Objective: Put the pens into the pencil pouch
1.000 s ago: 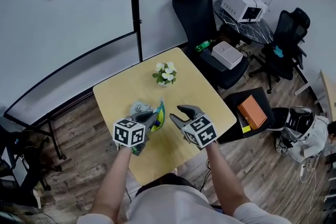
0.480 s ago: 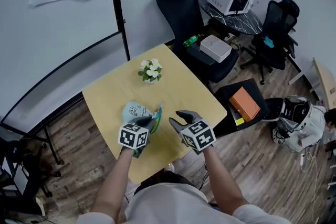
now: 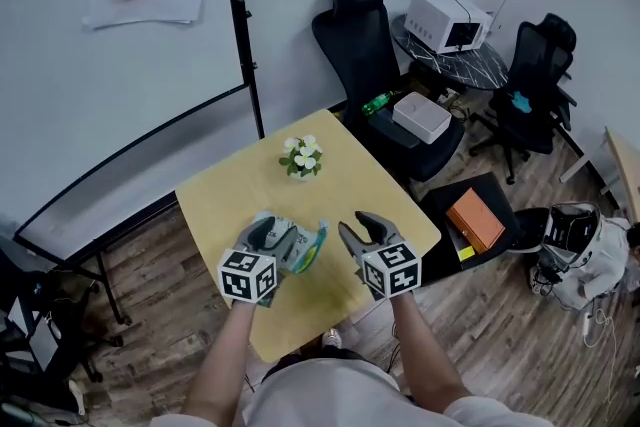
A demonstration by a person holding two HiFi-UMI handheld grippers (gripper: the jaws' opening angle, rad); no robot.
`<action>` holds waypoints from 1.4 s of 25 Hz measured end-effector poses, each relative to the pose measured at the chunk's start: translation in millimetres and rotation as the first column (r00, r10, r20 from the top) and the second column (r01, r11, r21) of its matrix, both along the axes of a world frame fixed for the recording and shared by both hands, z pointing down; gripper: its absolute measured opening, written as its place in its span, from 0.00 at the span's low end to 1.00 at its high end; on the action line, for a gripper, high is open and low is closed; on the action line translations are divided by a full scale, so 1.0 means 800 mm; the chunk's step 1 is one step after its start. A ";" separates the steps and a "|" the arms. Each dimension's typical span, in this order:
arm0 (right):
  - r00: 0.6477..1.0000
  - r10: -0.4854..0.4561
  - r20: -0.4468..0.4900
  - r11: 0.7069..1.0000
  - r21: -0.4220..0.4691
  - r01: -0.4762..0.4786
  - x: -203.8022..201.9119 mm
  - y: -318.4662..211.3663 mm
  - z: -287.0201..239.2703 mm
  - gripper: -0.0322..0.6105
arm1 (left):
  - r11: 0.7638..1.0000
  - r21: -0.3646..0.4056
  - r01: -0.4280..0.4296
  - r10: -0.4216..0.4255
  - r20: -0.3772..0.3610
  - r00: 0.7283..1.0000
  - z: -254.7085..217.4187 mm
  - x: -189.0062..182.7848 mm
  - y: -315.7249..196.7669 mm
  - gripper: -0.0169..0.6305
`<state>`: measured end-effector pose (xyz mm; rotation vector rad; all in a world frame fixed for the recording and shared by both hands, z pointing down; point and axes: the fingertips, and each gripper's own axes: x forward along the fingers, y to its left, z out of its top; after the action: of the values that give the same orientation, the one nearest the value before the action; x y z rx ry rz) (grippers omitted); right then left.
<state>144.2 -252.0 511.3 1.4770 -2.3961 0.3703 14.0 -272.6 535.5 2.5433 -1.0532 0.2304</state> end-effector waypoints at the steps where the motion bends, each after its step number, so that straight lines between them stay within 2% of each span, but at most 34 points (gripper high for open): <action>1: 1.000 -0.001 -0.004 1.000 0.031 0.001 -0.001 -0.004 -0.012 0.32 | 0.999 0.039 0.022 -0.021 -0.011 1.000 -0.017 -0.009 -0.004 0.34; 6: 1.000 0.005 -0.004 0.986 0.165 -0.004 -0.004 -0.019 -0.077 0.29 | 0.974 0.199 0.108 -0.101 -0.041 0.994 -0.095 -0.046 -0.016 0.32; 8: 1.000 0.006 0.029 0.978 0.210 -0.012 -0.004 -0.023 -0.101 0.25 | 0.960 0.244 0.136 -0.121 -0.077 0.990 -0.123 -0.057 -0.016 0.23; 12: 0.999 0.025 0.048 0.960 0.277 -0.037 0.000 -0.029 -0.138 0.13 | 0.940 0.293 0.175 -0.151 -0.104 0.983 -0.159 -0.074 -0.020 0.13; 14: 0.998 0.035 0.044 0.955 0.294 -0.047 0.002 -0.031 -0.148 0.05 | 0.936 0.297 0.187 -0.164 -0.102 0.981 -0.168 -0.081 -0.025 0.10; 23: 0.999 0.038 0.003 0.953 0.302 -0.037 0.006 -0.035 -0.150 0.05 | 0.938 0.265 0.224 -0.216 -0.058 0.975 -0.166 -0.100 -0.036 0.05; 35: 1.000 0.021 -0.007 0.952 0.305 -0.018 0.004 -0.036 -0.150 0.05 | 0.943 0.252 0.218 -0.212 -0.053 0.976 -0.160 -0.099 -0.037 0.05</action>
<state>147.3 -280.7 391.3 1.6227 -2.5186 -0.0075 -65.1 -302.1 407.8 2.6152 -1.4208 0.0008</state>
